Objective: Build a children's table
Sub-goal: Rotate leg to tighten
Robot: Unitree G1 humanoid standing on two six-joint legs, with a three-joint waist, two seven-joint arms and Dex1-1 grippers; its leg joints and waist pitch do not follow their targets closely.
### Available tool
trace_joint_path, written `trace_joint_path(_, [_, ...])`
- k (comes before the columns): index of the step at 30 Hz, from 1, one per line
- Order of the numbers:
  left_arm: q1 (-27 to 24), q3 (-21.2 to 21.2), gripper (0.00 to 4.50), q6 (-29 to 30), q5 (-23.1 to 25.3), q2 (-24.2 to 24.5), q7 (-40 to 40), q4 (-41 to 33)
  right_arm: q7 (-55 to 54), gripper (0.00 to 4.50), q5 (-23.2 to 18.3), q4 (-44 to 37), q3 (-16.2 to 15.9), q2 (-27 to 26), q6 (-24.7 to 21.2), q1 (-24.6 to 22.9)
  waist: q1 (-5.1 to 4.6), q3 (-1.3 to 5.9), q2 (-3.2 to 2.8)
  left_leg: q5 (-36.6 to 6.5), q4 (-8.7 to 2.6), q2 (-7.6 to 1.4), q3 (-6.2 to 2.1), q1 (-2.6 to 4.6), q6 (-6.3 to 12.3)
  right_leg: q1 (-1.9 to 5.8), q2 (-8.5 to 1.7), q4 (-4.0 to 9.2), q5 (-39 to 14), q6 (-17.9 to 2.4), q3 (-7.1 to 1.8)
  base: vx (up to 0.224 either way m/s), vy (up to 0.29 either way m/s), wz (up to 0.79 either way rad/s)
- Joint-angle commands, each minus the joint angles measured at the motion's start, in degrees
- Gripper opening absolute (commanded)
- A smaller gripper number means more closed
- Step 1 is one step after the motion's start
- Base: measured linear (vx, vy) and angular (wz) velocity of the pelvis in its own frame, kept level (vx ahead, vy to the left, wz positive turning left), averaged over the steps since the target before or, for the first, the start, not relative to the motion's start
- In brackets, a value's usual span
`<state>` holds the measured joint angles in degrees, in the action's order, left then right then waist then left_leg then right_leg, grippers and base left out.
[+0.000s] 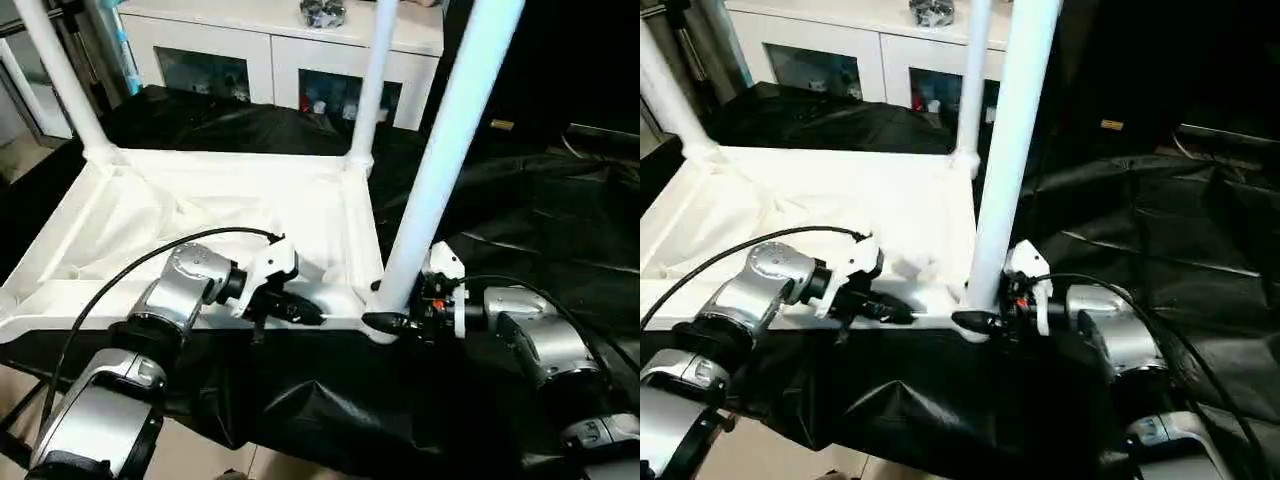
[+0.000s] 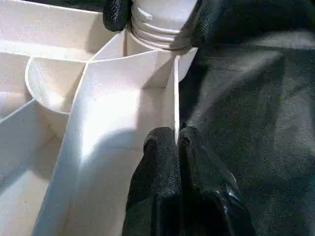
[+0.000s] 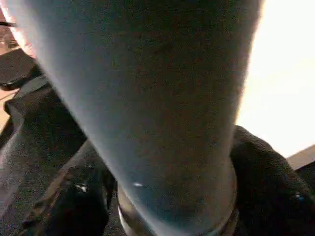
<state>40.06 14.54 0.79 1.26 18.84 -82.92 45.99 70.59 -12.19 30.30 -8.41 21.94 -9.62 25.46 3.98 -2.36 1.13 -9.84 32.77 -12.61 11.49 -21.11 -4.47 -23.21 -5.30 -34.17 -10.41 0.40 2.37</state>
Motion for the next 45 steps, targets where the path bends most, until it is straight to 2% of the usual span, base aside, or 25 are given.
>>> trace_joint_path(1, [0.8, 0.6, 0.0, -0.9, -1.3, -0.9, -0.9, 0.0, 1.7, 2.96, -1.0, -1.3, -1.0, -0.1, -1.1, -0.8, 0.27, 3.41, 0.37, -11.1, -3.24, -0.8, 0.1, 0.82, 3.81, 2.68, -2.04, 3.09, -6.2, -15.4, -1.38, 0.0, 0.0, 0.0])
trace_joint_path(3, [0.8, 0.4, 0.0, -1.1, -1.2, -1.1, -0.3, 0.0, 1.6, 2.84, -1.2, -1.8, -1.1, -0.3, -1.7, -1.1, 0.39, 3.39, 0.15, -11.5, -3.26, -0.81, 0.09, 0.91, 3.61, 2.6, -2.06, 3.15, -6.7, -15.3, -1.39, 0.0, 0.0, 0.0])
trace_joint_path(6, [1.2, 0.0, 0.0, -1.0, -0.4, -1.9, 3.5, 0.8, -0.5, 2.72, -1.3, -1.7, -0.4, -1.3, -1.9, -1.4, 0.48, 3.42, 0.26, -11.6, -3.26, -0.8, 0.09, 0.88, 3.2, 2.6, -2.04, 3.12, -6.6, -15.2, -1.39, 0.0, 0.0, 0.0])
trace_joint_path(9, [2.2, -1.2, 0.0, -1.4, 0.5, -3.7, 10.1, 2.5, -9.8, 2.68, 0.6, 2.0, 1.8, -4.7, -0.6, 0.0, 0.61, 3.31, 0.27, -12.5, -3.35, -0.68, 0.08, 1.0, 2.16, 2.34, -2.14, 3.4, -8.9, -14.5, -1.47, 0.0, 0.0, 0.0])
trace_joint_path(11, [2.7, -1.6, 0.0, -0.9, 1.0, -5.0, 13.1, 3.1, -18.2, 2.67, 2.9, 5.7, 2.8, -6.8, 0.3, 1.5, 0.25, 3.13, 0.33, -14.8, -3.66, -0.56, -0.28, 1.02, 0.21, 2.21, -2.4, 3.85, -14.6, -12.9, -1.47, 0.0, 0.0, 0.0])
trace_joint_path(13, [2.9, -1.4, 0.0, -0.4, 1.4, -6.0, 14.8, 3.0, -24.9, 2.67, 3.4, 8.7, 4.1, -9.0, 0.7, 2.7, -0.36, 3.14, 0.31, -15.6, -3.79, -0.43, -0.4, 0.98, -0.61, 2.16, -2.35, 4.09, -16.5, -11.9, -1.5, 0.0, 0.0, 0.0])
trace_joint_path(16, [3.5, -1.3, 0.0, 1.2, 2.4, -8.5, 19.9, 3.2, -35.1, 2.67, 4.1, 12.7, 5.8, -12.9, 1.0, 4.7, -1.3, 2.97, 0.23, -17.4, -3.91, -0.34, -0.46, 1.12, -0.9, 1.82, -2.14, 4.49, -18.4, -11.1, -1.52, 0.0, 0.0, 0.0])
trace_joint_path(18, [4.1, -1.6, 0.0, 2.4, 2.6, -10.3, 23.0, 3.5, -40.9, 2.67, 5.7, 14.8, 5.9, -14.8, 2.0, 5.8, -1.49, 3.1, 0.19, -17.2, -3.83, -0.35, -0.46, 1.11, -0.92, 1.81, -2.11, 4.52, -18.2, -10.9, -1.56, 0.0, 0.0, 0.0])
trace_joint_path(20, [4.6, -1.6, 0.0, 2.7, 2.6, -11.8, 25.3, 4.0, -41.8, 2.67, 5.8, 15.5, 6.3, -16.3, 2.8, 6.4, -1.58, 3.12, 0.23, -16.6, -3.83, -0.29, -0.46, 0.92, -0.78, 1.95, -2.08, 4.41, -17.1, -11.0, -1.58, 0.0, 0.0, 0.0])
trace_joint_path(21, [4.8, -1.6, 0.0, 2.8, 2.5, -12.4, 26.1, 4.2, -41.0, 2.67, 5.3, 15.4, 6.5, -17.1, 3.4, 6.5, -1.57, 3.12, 0.18, -16.7, -3.8, -0.28, -0.43, 1.0, -0.49, 1.91, -2.03, 4.47, -16.7, -11.0, -1.55, 0.0, 0.0, 0.0])
trace_joint_path(23, [4.9, -1.5, 0.0, 2.5, 2.2, -13.1, 26.0, 4.3, -39.0, 3.37, 4.4, 15.1, 6.7, -17.7, 3.9, 6.8, -1.45, 3.16, 0.24, -16.6, -3.71, -0.27, -0.37, 0.93, 0.55, 2.01, -2.01, 4.44, -15.7, -11.2, -1.57, 0.0, 0.0, 0.0])
trace_joint_path(26, [4.7, -1.6, 0.0, 2.4, 2.4, -13.2, 25.3, 4.0, -36.8, 3.37, 3.4, 14.6, 6.8, -17.5, 3.7, 7.1, -1.4, 3.18, 0.19, -15.8, -3.72, -0.31, -0.35, 0.85, 0.95, 2.06, -1.95, 4.32, -14.3, -11.5, -1.55, 0.0, 0.0, 0.0])
trace_joint_path(28, [4.3, -1.3, 0.0, 1.9, 2.3, -12.6, 23.9, 3.5, -33.6, 3.76, 3.2, 13.4, 5.6, -16.2, 3.7, 6.8, -1.31, 3.18, 0.22, -15.9, -3.76, -0.32, -0.39, 0.74, 1.23, 2.27, -1.98, 4.28, -14.1, -11.7, -1.52, 0.0, 0.0, 0.0])
trace_joint_path(30, [3.4, -0.5, 0.0, 0.7, 1.7, -11.0, 19.3, 2.3, -27.2, 3.82, 3.3, 10.7, 3.3, -13.6, 3.8, 5.6, -1.22, 3.25, 0.15, -15.4, -3.7, -0.36, -0.38, 0.79, 1.5, 2.32, -1.98, 4.22, -12.9, -11.9, -1.51, 0.0, 0.0, 0.0])
trace_joint_path(32, [2.8, -0.1, 0.0, 0.1, 1.2, -10.0, 16.5, 1.7, -23.0, 3.93, 3.0, 9.0, 2.5, -12.0, 3.7, 4.8, -1.01, 3.49, 0.25, -12.5, -3.45, -0.35, -0.34, 0.44, 2.76, 2.81, -1.99, 3.58, -7.8, -13.0, -1.52, 0.0, 0.0, 0.0])
trace_joint_path(33, [1.9, 0.4, 0.0, -1.1, 0.4, -7.9, 11.7, 0.6, -14.9, 3.93, 1.6, 5.8, 1.5, -8.4, 3.0, 3.2, -0.76, 3.54, 0.32, -11.5, -3.24, -0.34, -0.24, 0.56, 3.53, 2.9, -1.87, 3.37, -5.6, -13.7, -1.45, 0.0, 0.0, 0.0])
trace_joint_path(34, [1.8, 0.4, 0.0, -1.3, 0.3, -7.6, 10.9, 0.5, -13.6, 3.93, 1.4, 5.3, 1.3, -7.9, 2.9, 2.9, -0.5, 3.5, 0.33, -11.0, -3.18, -0.41, -0.19, 0.51, 4.11, 3.09, -1.78, 3.25, -4.4, -14.1, -1.44, 0.0, 0.0, 0.0])
trace_joint_path(35, [1.8, 0.4, 0.0, -1.3, 0.3, -7.5, 10.7, 0.4, -13.2, 3.93, 1.3, 5.2, 1.3, -7.7, 2.8, 2.8, -0.31, 3.65, 0.18, -9.4, -2.96, -0.58, 0.02, 0.45, 5.12, 3.03, -1.73, 2.74, -0.9, -15.2, -1.43, 0.0, 0.0, 0.0])
trace_joint_path(36, [1.8, 0.4, 0.0, -1.1, 0.3, -7.2, 10.1, 0.4, -11.7, 3.93, 1.1, 4.5, 1.1, -7.0, 2.5, 2.5, -0.25, 3.69, 0.07, -8.8, -2.96, -0.64, 0.02, 0.48, 5.37, 3.03, -1.75, 2.61, 0.2, -15.6, -1.37, 0.0, 0.0, 0.0])
trace_joint_path(37, [1.9, 0.3, 0.0, -1.3, 0.3, -6.1, 8.6, 0.8, -8.3, 3.93, 0.5, 3.2, 0.6, -5.0, 1.8, 1.7, -0.14, 3.66, 0.22, -8.8, -2.88, -0.65, 0.16, 0.64, 5.66, 2.9, -1.74, 2.55, 0.6, -16.3, -1.29, 0.0, 0.0, 0.0])
trace_joint_path(40, [2.3, 0.0, 0.0, -2.0, 0.5, -5.0, 7.3, 1.8, -4.5, 3.93, 0.1, 1.9, 0.2, -3.0, 2.1, 0.8, 0.21, 3.54, 0.13, -10.4, -2.99, -0.77, 0.17, 0.78, 5.19, 2.86, -1.9, 2.85, -2.4, -16.3, -1.29, 0.0, 0.0, 0.0])
trace_joint_path(43, [2.5, -0.1, 0.0, -2.6, 0.2, -3.9, 4.2, 2.2, -0.9, 3.93, -0.9, 0.3, -0.5, -1.2, 0.1, -0.1, 0.59, 3.37, 0.2, -11.6, -3.14, -0.76, 0.12, 0.87, 4.35, 2.84, -1.96, 3.15, -5.3, -15.7, -1.34, 0.0, 0.0, 0.0])
trace_joint_path(45, [2.6, -0.1, 0.0, -2.7, 0.0, -3.3, 2.7, 2.2, 0.3, 3.77, -1.2, -0.3, -0.7, -0.5, -0.9, -0.3, 0.75, 3.31, 0.18, -12.2, -3.22, -0.82, 0.11, 0.86, 3.89, 2.76, -2.03, 3.23, -6.8, -15.3, -1.39, 0.0, 0.0, 0.0])
